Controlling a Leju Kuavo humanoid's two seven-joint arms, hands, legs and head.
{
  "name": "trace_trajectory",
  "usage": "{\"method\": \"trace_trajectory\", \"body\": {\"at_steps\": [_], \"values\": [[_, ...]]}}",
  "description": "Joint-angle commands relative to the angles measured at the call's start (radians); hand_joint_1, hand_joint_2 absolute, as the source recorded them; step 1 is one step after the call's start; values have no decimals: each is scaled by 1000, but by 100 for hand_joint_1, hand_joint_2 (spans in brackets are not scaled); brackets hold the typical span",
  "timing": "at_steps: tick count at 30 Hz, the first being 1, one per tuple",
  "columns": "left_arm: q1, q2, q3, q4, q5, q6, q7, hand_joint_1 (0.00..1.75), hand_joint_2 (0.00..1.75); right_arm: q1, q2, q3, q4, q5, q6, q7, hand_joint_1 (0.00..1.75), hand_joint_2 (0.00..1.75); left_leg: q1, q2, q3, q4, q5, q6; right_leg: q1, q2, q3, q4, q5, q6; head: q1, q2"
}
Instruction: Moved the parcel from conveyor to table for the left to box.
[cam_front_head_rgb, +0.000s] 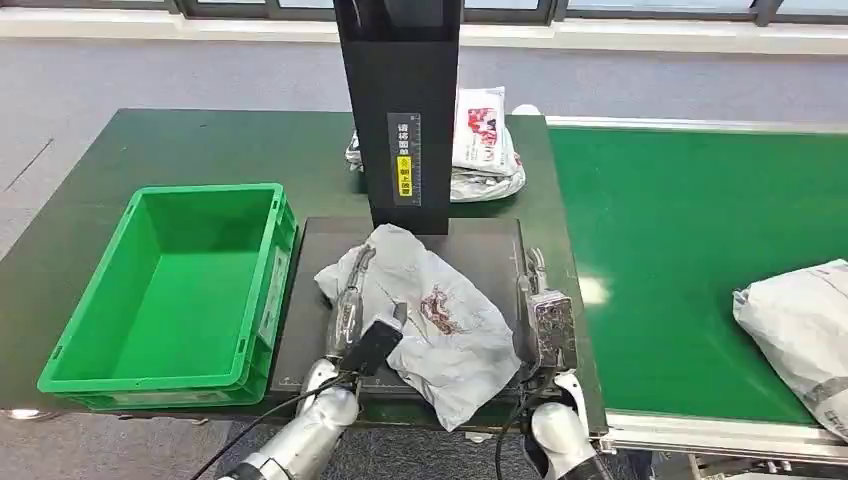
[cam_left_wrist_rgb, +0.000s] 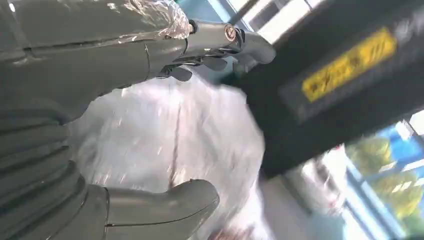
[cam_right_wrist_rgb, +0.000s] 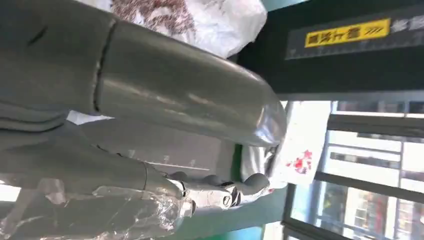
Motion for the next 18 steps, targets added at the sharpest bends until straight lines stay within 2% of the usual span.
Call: {"method": "trace_trajectory", "body": {"at_steps": [1, 2, 3, 5, 6, 7, 8, 12, 13, 15, 16, 17, 18], "values": [[-55, 46, -139, 169, -117, -47, 110, 0, 175, -11, -8, -87, 32, -19, 8, 5, 0, 175, 1, 0, 3, -2, 0, 0, 1, 0, 3, -3, 0, -1, 0, 0], [-62, 52, -171, 188, -166, -90, 162, 0, 175, -5, 1, -112, 16, -27, -13, -27, 0, 175, 1, 0, 3, -2, 0, 0, 1, 0, 3, -3, 0, -1, 0, 0], [-62, 54, -180, 193, -178, -101, 170, 0, 175, -8, -1, -114, 16, -28, -11, -27, 0, 175, 1, 0, 4, -3, 0, 0, 2, 0, 4, -4, 1, -1, 0, 0], [-71, 59, -220, 225, -245, -197, 261, 0, 175, -16, -2, -126, 19, 9, -47, -13, 0, 175, 1, -1, 3, -2, 1, 0, 1, -1, 3, -3, 0, -1, 0, 0], [-73, 64, -256, 240, -303, -220, 300, 9, 175, -18, -1, -138, 16, 4, -50, -13, 0, 175, 1, 0, 2, -2, 1, 0, 1, 0, 3, -3, 1, -1, 0, 0], [-75, 62, -263, 253, -319, -234, 325, 70, 175, -16, -1, -146, 12, 12, -64, -15, 0, 175, 1, 1, 3, -3, 1, 0, 1, 0, 3, -4, 1, -1, 0, 0], [-80, 62, -285, 270, -356, -276, 377, 175, 175, -6, 0, -157, -6, 20, -78, -21, 0, 175, 1, 1, 4, -4, 1, 0, 1, 1, 4, -4, 1, -1, 0, 0], [-101, 77, -373, 308, -518, -483, 516, 175, 175, 3, 7, -169, -39, 54, -75, -11, 0, 175, 1, -4, 5, -3, 1, 0, 1, -6, 8, -4, 0, 0, 0, 0], [-105, 82, -357, 306, -519, -508, 518, 175, 175, -5, 10, -163, -33, 69, -72, -2, 0, 175, 0, -7, 7, -3, 1, 1, 0, -7, 12, -3, -2, 2, 0, 0], [-111, 98, -306, 278, -482, -533, 427, 175, 175, -19, 9, -152, -25, 73, -49, 14, 0, 175, 0, -7, 12, -5, 1, 2, 0, -7, 17, -6, -2, 3, 0, 0], [-120, 105, -283, 263, -481, -525, 381, 175, 175, -17, 8, -151, -29, 74, -43, 18, 0, 175, 0, -11, 17, -2, -3, 5, -1, -12, 26, -4, -8, 5, 0, 0], [-128, 112, -258, 239, -479, -513, 348, 175, 175, -11, 6, -151, -36, 72, -36, 21, 0, 175, -1, -10, 11, -3, -3, 6, -1, -11, 26, -4, -9, 3, 0, 0], [-134, 117, -233, 213, -472, -524, 330, 175, 175, -4, 5, -151, -45, 76, -31, 23, 0, 175, -1, -14, 16, 2, -16, 2, -1, -16, 34, 0, -25, 4, 0, 0]]}}
